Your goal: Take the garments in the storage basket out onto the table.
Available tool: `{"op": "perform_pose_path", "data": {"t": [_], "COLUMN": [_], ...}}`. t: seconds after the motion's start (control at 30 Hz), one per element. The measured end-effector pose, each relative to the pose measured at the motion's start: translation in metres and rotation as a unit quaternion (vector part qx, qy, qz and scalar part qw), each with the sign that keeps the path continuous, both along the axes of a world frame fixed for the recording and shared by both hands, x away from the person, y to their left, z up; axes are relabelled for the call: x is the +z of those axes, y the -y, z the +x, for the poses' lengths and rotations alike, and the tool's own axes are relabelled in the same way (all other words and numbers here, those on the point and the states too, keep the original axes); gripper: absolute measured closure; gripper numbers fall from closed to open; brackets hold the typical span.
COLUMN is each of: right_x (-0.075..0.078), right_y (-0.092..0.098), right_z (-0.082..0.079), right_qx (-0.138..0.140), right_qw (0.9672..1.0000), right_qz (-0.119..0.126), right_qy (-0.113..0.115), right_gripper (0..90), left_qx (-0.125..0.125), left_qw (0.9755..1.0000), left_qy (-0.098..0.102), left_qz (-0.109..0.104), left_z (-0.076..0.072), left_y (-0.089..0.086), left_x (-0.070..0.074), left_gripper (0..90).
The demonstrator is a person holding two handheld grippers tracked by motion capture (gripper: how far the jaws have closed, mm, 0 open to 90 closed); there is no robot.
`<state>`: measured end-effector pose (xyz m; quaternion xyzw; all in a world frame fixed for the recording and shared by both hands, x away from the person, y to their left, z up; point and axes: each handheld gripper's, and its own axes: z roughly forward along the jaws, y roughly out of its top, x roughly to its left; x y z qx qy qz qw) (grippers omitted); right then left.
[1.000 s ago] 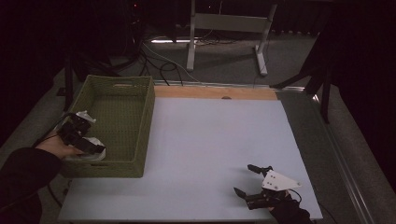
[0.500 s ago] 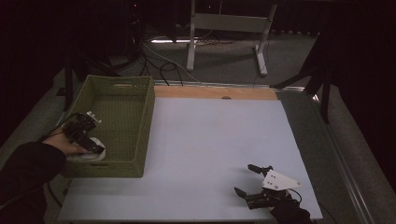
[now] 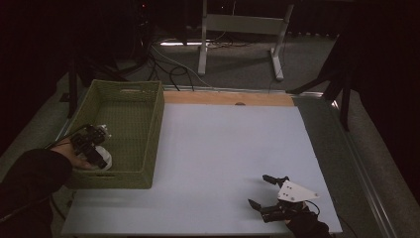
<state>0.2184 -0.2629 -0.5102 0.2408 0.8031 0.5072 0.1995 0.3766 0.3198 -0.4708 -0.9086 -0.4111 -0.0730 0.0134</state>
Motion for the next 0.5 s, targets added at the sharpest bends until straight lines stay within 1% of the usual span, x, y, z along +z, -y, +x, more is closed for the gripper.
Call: {"op": "perform_pose_path", "data": {"t": [0.03, 0.1, 0.13, 0.2, 0.23, 0.27, 0.33, 0.4, 0.5], "right_x": [0.0, 0.001, 0.0, 0.001, 0.0, 0.001, 0.001, 0.0, 0.001], "right_y": [0.0, 0.001, 0.0, 0.0, 0.0, 0.0, 0.001, 0.0, 0.001], "right_z": [0.0, 0.0, 0.0, 0.0, -0.001, -0.001, -0.001, 0.0, 0.0], "right_qx": [0.002, 0.002, 0.001, 0.001, 0.0, -0.001, -0.001, -0.001, 0.0], "right_qw": [1.0, 1.0, 1.0, 1.0, 1.0, 1.0, 1.0, 1.0, 1.0], "right_qz": [0.0, -0.001, -0.001, 0.0, 0.001, -0.001, -0.006, -0.001, -0.002], "right_qy": [0.002, 0.0, 0.004, 0.004, 0.005, 0.002, 0.0, 0.007, 0.006], "right_gripper": [8.6, 8.5, 8.5, 8.5, 8.5, 8.5, 8.5, 8.5, 8.6], "left_qx": [-0.012, -0.034, -0.041, -0.056, -0.063, -0.064, -0.065, -0.067, -0.062], "left_qw": [0.9999, 0.9993, 0.999, 0.9981, 0.9976, 0.9976, 0.9973, 0.997, 0.997], "left_qy": [0.004, 0.006, 0.009, 0.014, 0.019, 0.022, 0.03, 0.037, 0.043], "left_qz": [0.008, 0.015, 0.018, 0.021, 0.021, 0.018, 0.014, 0.015, 0.017], "left_z": [-0.001, -0.003, -0.004, -0.006, -0.007, -0.008, -0.011, -0.013, -0.014], "left_y": [0.0, 0.001, 0.0, 0.0, -0.001, -0.002, -0.004, -0.003, -0.001], "left_x": [-0.001, -0.002, -0.002, 0.0, 0.001, 0.003, 0.004, 0.004, 0.006], "left_gripper": [12.4, 17.0, 20.8, 32.8, 41.8, 47.7, 53.7, 56.8, 59.7]}}
